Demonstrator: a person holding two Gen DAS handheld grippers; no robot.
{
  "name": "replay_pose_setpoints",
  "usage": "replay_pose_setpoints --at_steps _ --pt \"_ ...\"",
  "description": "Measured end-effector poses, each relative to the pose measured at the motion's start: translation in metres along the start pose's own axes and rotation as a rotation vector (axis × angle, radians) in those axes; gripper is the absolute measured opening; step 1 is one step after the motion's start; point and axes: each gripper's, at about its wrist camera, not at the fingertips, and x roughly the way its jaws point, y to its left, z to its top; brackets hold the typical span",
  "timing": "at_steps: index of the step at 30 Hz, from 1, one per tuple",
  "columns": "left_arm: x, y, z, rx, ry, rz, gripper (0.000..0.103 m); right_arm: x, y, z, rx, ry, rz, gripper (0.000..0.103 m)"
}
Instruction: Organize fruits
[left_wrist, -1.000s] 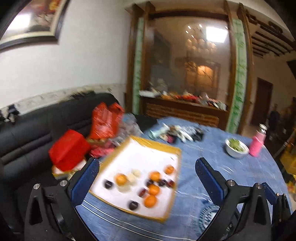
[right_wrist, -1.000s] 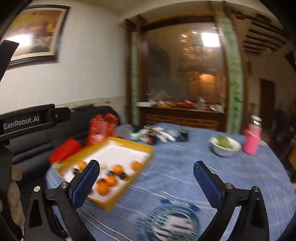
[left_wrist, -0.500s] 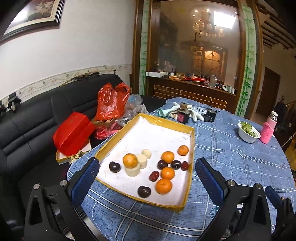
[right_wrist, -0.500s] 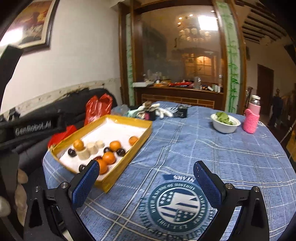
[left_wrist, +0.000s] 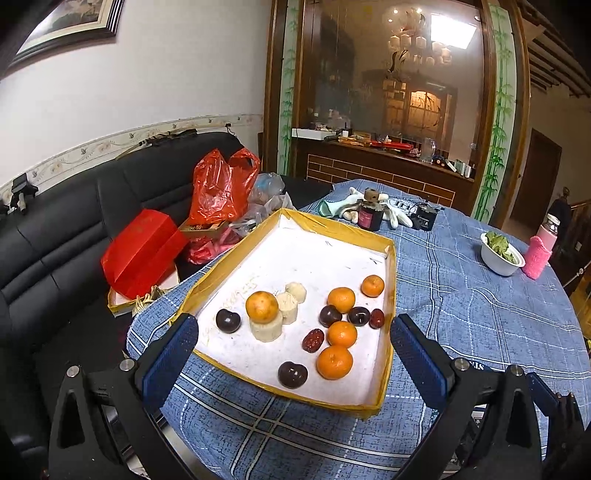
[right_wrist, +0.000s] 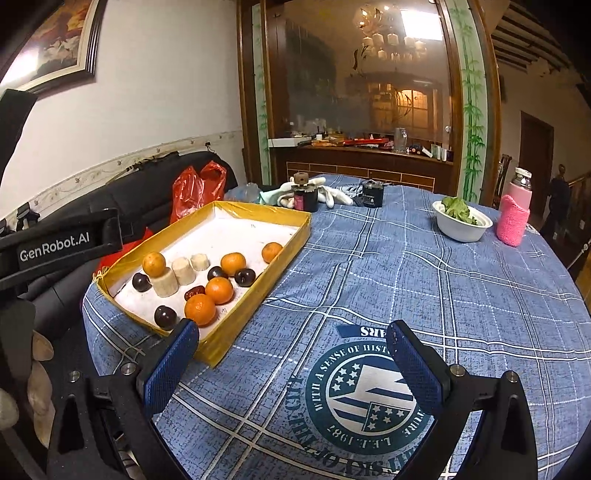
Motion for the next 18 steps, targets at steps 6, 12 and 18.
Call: replay_pose_setpoints --at_steps 6,12,18 --pt "0.0046 0.0001 -0.0017 0.013 0.005 -0.01 0.103 0.0001 -0.0008 -0.0002 0.004 0.0 0.004 0.103" --pt "0.0064 -0.0056 -0.0041 0.034 0.012 -0.024 0.103 -0.0016 -0.0017 0.0008 0.006 -0.009 0.014 0.103" --pt "0.0061 -0.0064 -0.004 0.033 0.013 -0.024 0.103 -0.0016 -0.0014 0.0006 0.006 -0.009 0.014 0.103"
